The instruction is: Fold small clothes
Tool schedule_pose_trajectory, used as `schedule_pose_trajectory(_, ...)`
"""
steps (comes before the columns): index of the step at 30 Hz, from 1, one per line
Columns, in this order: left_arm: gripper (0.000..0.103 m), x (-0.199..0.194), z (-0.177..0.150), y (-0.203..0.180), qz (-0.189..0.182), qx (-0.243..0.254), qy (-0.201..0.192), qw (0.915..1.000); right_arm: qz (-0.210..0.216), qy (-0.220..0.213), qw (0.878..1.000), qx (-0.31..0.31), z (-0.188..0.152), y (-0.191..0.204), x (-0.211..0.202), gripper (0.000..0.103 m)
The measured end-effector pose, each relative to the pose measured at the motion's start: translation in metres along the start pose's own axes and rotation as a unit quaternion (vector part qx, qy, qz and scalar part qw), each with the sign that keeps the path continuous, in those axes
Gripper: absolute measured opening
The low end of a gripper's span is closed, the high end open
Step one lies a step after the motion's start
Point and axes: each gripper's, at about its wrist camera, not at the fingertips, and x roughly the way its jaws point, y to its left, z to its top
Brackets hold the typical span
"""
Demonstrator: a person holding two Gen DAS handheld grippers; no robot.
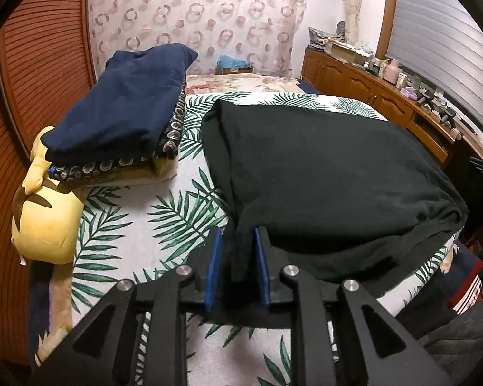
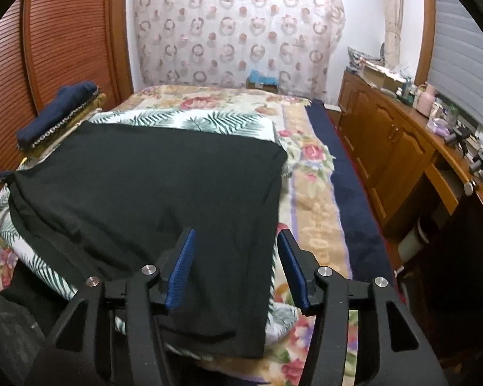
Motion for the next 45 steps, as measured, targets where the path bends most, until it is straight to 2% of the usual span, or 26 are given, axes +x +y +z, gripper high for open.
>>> schedule_pose_trajectory(9,0.023,-0.026,0.011,0.001,0.003,0.002,-0.030,0.9995,0.041,0.012,0.998,-0.054,0.010,0.051,0.041,0.055)
schedule_pose_trajectory(19,0.024,0.014,-0.001,0.006,0.005,-0.008,0.018,0.9998,0.092,0.037,0.992,-0.072,0.008,0.092,0.091,0.056)
schedule_pose_trajectory(24,0.025,0.027,-0.008,0.007,0.008,-0.010,0.035,0.9993,0.094,0.055,0.991,-0.079,0.002,0.100,0.107,0.056)
schedule_pose_trajectory(31,0.027,0.035,-0.014,0.010,0.003,-0.023,0.041,0.9989,0.086,0.043,0.992,-0.077,-0.003,0.103,0.108,0.059)
schedule_pose_trajectory(36,0.028,0.037,-0.015,0.018,-0.017,-0.053,0.041,0.9976,0.087,0.030,0.993,-0.069,-0.007,0.099,0.107,0.062)
schedule_pose_trajectory(45,0.028,0.037,-0.015,0.007,-0.025,-0.039,0.052,0.9976,0.084,0.026,0.994,-0.067,-0.008,0.099,0.107,0.062)
